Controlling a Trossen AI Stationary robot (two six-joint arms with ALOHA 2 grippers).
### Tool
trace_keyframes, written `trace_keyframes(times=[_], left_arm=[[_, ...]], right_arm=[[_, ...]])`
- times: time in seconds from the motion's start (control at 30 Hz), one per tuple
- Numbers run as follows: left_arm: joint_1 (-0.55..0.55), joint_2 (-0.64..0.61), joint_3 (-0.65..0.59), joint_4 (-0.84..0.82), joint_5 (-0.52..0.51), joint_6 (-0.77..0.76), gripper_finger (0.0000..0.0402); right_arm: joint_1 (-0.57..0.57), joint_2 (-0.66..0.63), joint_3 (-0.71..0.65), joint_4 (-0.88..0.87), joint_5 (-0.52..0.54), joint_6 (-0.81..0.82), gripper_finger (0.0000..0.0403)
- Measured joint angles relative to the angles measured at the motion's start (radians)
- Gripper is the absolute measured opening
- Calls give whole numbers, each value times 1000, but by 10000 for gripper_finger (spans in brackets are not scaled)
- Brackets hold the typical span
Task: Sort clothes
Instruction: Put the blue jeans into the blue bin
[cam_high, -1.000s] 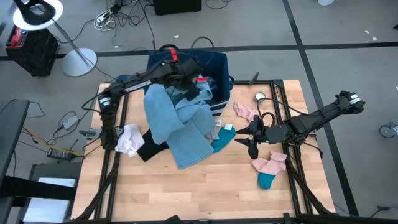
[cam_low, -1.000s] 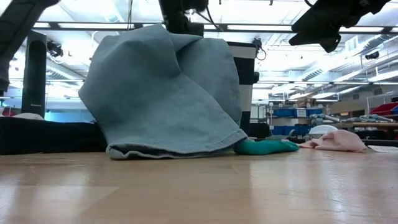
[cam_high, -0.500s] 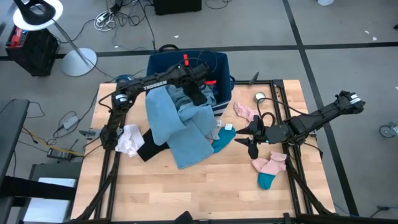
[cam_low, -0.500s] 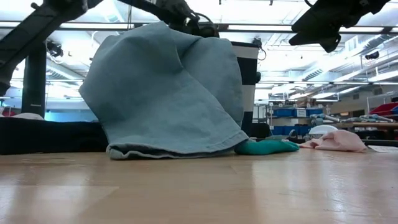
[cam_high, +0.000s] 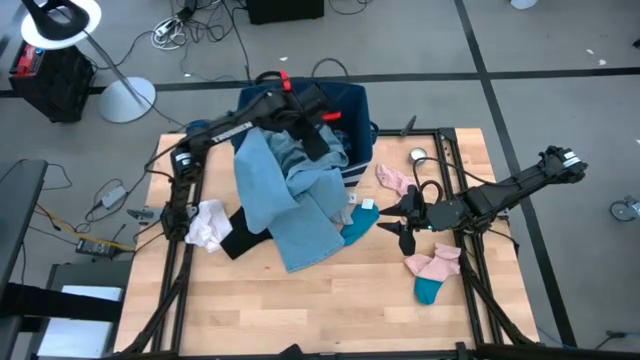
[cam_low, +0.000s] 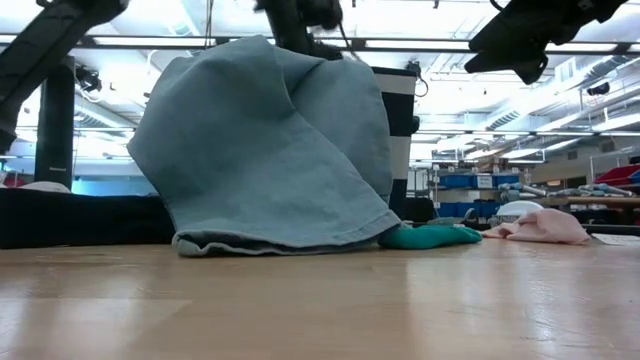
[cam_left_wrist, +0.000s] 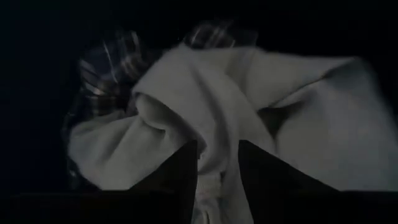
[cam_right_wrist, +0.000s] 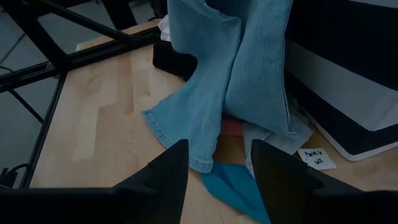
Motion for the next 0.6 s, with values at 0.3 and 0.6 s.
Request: trace_keyframes(times=[0.3,0.6], left_arm=[[-84,-102,106,-71,-63,32,122],[-262,-280,77,-61,-113,19,122]], right_arm=[[0,0,0,-1,0,-2,175],[0,0,0,-4,0,-2,175]])
